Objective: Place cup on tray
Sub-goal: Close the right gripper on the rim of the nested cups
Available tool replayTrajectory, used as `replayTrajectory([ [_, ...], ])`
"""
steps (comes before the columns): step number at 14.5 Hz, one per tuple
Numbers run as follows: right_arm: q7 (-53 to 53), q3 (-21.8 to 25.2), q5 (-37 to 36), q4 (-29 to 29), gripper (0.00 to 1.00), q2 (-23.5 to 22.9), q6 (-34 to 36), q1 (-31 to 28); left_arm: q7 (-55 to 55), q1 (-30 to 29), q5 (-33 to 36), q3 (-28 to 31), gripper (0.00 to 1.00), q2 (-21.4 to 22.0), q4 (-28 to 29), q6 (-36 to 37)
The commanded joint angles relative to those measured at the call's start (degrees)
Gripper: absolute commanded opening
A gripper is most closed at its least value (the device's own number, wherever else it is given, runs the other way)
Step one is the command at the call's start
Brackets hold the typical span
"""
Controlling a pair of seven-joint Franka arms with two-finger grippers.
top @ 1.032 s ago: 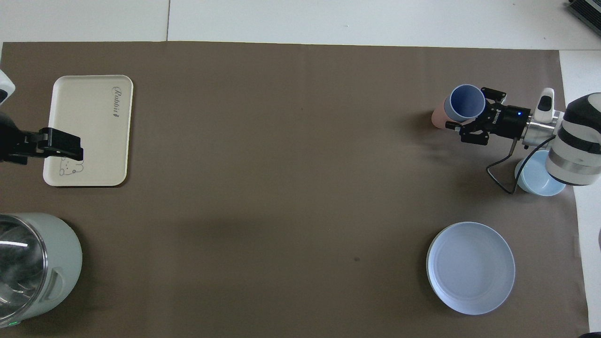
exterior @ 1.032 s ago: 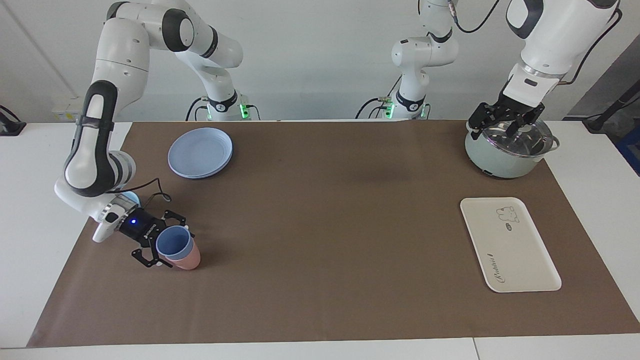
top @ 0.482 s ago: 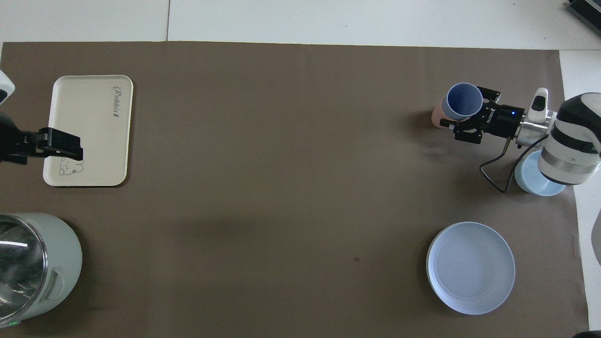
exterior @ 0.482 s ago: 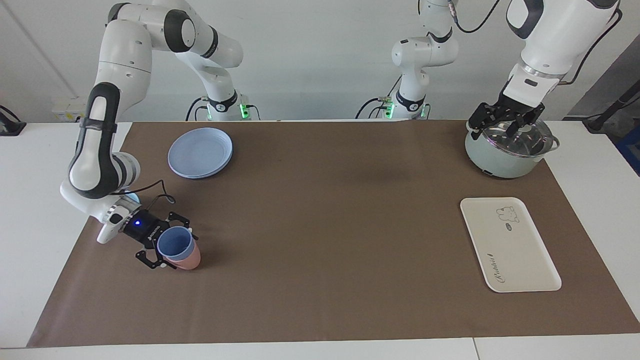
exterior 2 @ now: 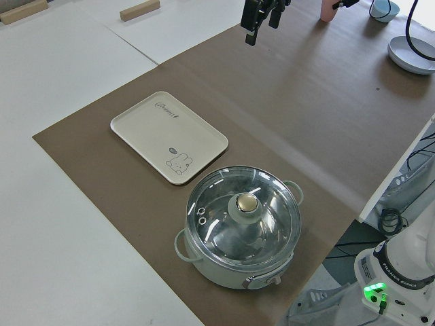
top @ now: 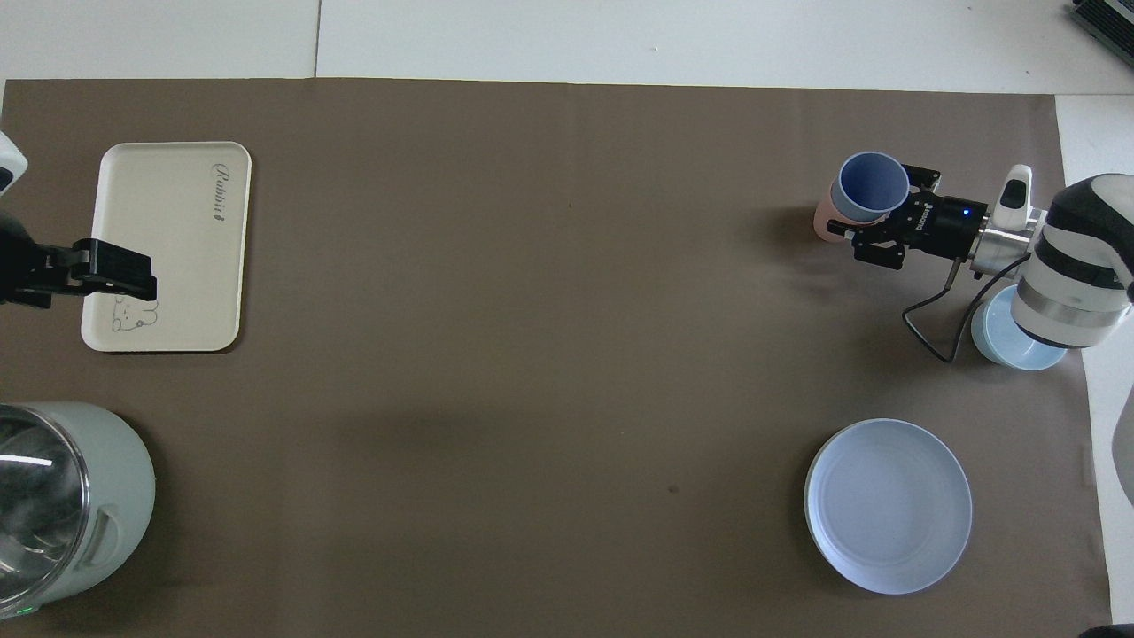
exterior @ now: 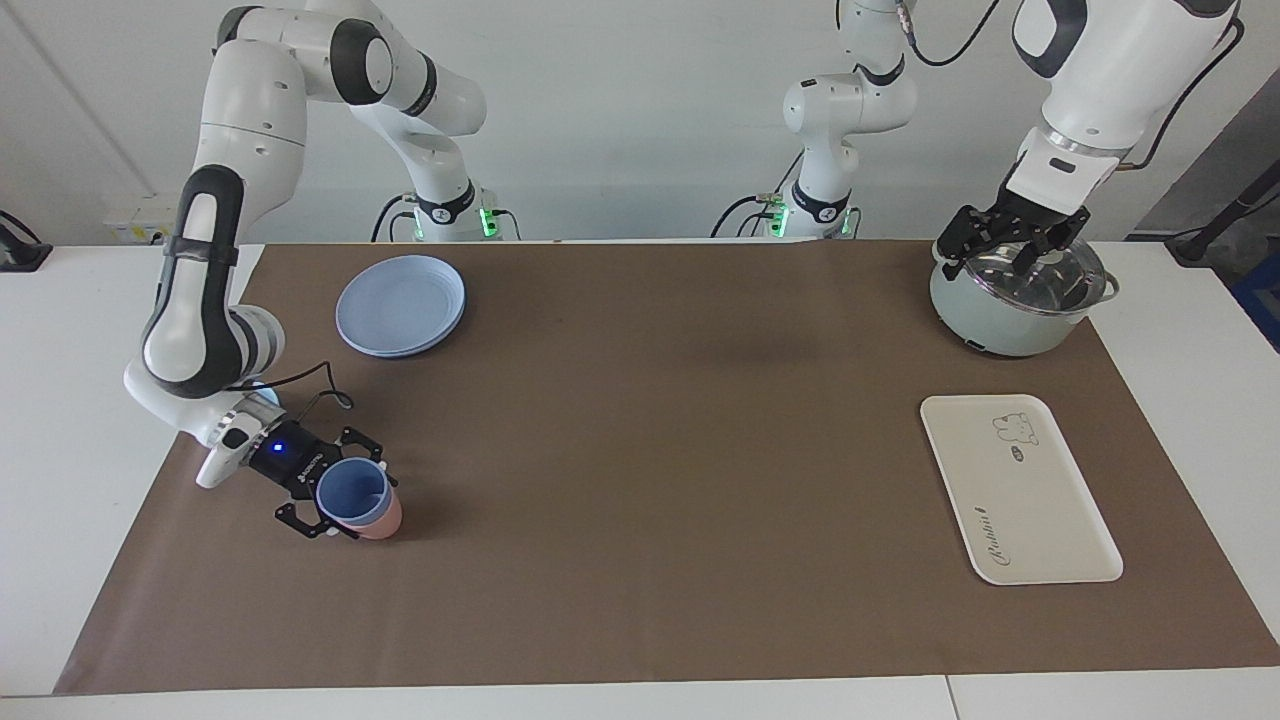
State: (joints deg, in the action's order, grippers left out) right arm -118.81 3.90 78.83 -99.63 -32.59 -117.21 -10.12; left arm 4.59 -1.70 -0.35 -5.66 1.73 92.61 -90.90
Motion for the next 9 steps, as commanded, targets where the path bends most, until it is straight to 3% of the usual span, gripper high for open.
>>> replayTrajectory([
  [1, -1.25, -0.21, 1.16, -0.04, 0.00, 0.33, -0.04, -0.42, -0.46, 0.47, 0.53, 0.29, 1.00, 1.61, 2.22, -2.18],
  [6, 5.49, -0.12, -0.68, 0.23, 0.00, 4.01, -0.74, 0.71, -0.29, 0.56, -0.08, 0.21, 1.00, 1.43, 2.05, -4.11],
  [9, 17.08, -0.03, -8.57, 0.23, 0.00, 9.28, -6.34, 4.04, -0.38, 1.35, -2.70, 0.12, 1.00, 1.26, 2.05, -5.42],
])
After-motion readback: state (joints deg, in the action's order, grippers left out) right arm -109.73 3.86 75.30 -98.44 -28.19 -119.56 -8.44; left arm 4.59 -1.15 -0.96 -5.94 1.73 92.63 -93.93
